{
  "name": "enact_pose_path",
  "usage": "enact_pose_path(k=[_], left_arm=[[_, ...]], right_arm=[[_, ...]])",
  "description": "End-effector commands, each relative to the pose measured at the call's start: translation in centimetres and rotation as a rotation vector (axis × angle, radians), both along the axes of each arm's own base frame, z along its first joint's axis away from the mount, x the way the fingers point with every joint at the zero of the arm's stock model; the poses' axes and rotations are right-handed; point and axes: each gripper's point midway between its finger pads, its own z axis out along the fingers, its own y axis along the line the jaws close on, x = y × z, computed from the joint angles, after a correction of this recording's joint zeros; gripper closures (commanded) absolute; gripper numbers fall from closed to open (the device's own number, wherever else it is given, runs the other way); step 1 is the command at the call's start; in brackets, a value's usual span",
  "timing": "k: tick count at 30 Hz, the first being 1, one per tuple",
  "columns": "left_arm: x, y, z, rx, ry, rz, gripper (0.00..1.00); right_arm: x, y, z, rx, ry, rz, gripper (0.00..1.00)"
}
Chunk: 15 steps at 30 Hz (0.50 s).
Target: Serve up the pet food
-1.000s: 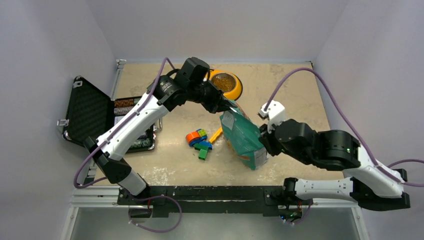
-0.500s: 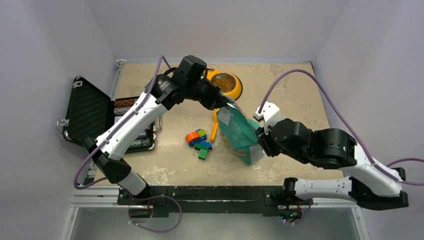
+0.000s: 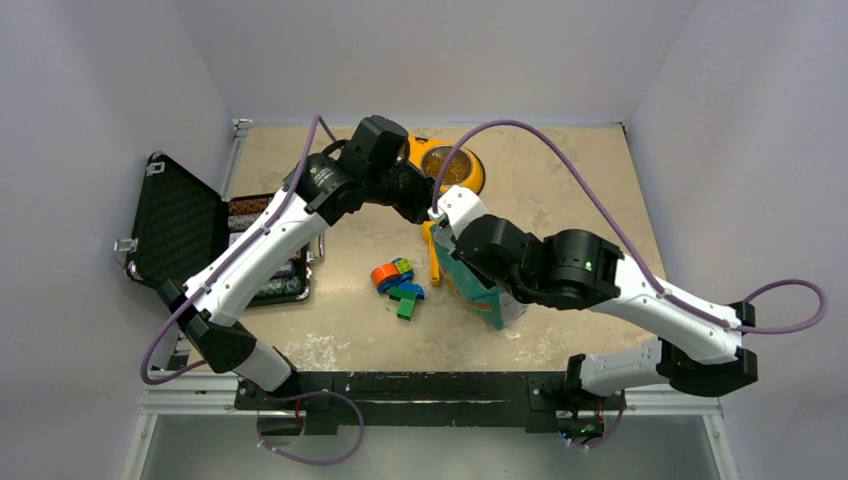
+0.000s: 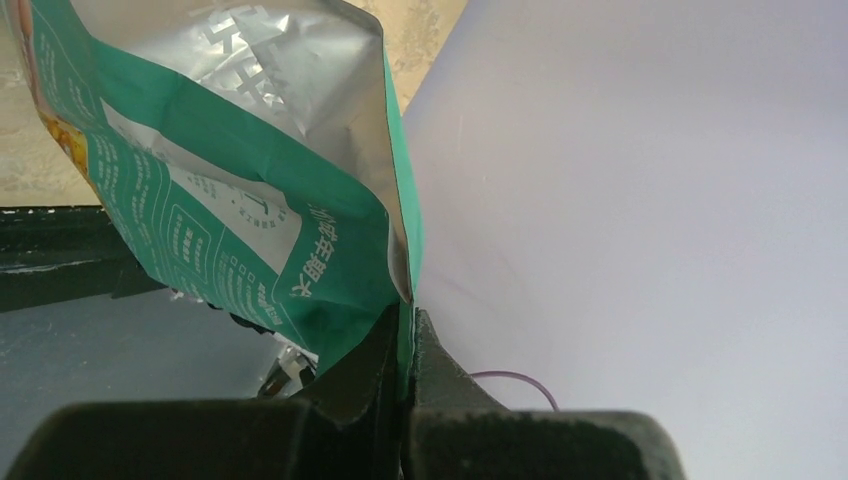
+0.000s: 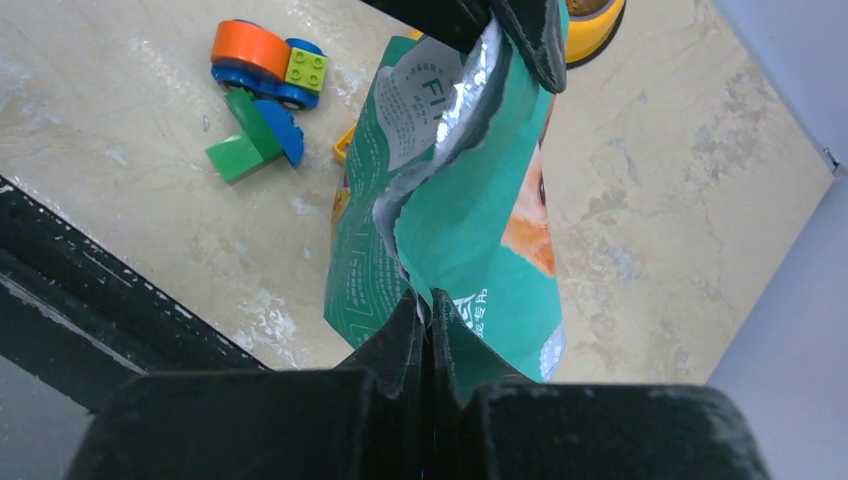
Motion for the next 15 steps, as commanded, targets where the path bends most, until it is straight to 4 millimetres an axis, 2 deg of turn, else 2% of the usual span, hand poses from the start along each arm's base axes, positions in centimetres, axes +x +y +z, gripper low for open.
enact_pose_path(k=[1, 5, 7, 10, 14, 15], left_arm=[[1.1, 2.4, 5.2, -0.09, -0.185, 0.088, 1.0], [3.2, 4.9, 3.1, 0.06, -0.23, 0.129, 1.0], [4.0, 5.6, 2.3, 0.101, -0.235, 0.132, 1.0], [4.3, 6.0, 2.2, 0.129, -0.269, 0.116, 1.0], [3.9, 5.8, 2.6, 0.109, -0.292, 0.09, 1.0], [3.6, 5.7, 2.7, 0.093, -0.289, 0.086, 0.97]], right_arm=[[-0.1, -2.0, 1.0, 0.064, -0.053, -0.018, 1.0], [-2.6, -2.1, 1.1, 0.193, 0.002, 0.098, 1.0], [-3.0, -2.2, 1.4, 0.232, 0.015, 0.107, 1.0], [-3.4, -2.1, 2.0, 0.276, 0.021, 0.116, 1.0], [-3.5, -1.5, 2.7, 0.327, 0.02, 0.119, 1.0], [-3.3, -1.3, 2.7, 0.321, 0.02, 0.117, 1.0]])
